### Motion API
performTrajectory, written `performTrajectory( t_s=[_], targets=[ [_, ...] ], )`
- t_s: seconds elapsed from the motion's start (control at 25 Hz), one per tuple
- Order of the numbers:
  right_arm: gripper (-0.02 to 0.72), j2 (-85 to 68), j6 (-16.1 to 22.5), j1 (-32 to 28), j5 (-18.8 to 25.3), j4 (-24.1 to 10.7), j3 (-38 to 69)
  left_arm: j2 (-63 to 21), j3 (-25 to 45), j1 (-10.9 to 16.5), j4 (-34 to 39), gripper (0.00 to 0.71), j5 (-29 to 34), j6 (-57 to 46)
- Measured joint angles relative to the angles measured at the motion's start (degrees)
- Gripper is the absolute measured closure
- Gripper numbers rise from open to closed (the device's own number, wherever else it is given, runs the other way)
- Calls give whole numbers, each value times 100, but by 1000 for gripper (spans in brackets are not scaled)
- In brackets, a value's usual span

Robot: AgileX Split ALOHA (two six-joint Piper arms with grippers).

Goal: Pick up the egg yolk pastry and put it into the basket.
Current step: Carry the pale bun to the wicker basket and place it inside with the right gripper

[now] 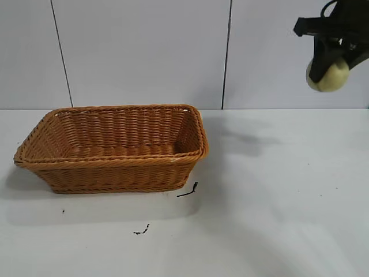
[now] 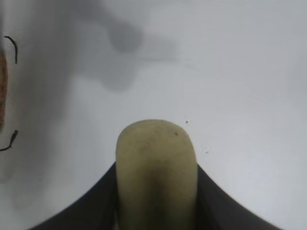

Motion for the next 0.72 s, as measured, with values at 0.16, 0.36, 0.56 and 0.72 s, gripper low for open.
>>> performTrajectory(
  t_s=[0.16, 0.36, 0.56, 0.72],
  targets=[
    [480, 279, 144, 437, 315, 0, -620, 0, 0, 0, 0, 15, 0, 0],
    [480, 803, 371, 1257, 515, -5, -1478, 0, 0, 0, 0, 15, 0, 0],
    [480, 1150, 568, 2236, 479, -16, -2032, 0, 0, 0, 0, 15, 0, 0],
    [480, 1492, 714, 2917, 160, -18, -2254, 0, 0, 0, 0, 15, 0, 0]
  ],
)
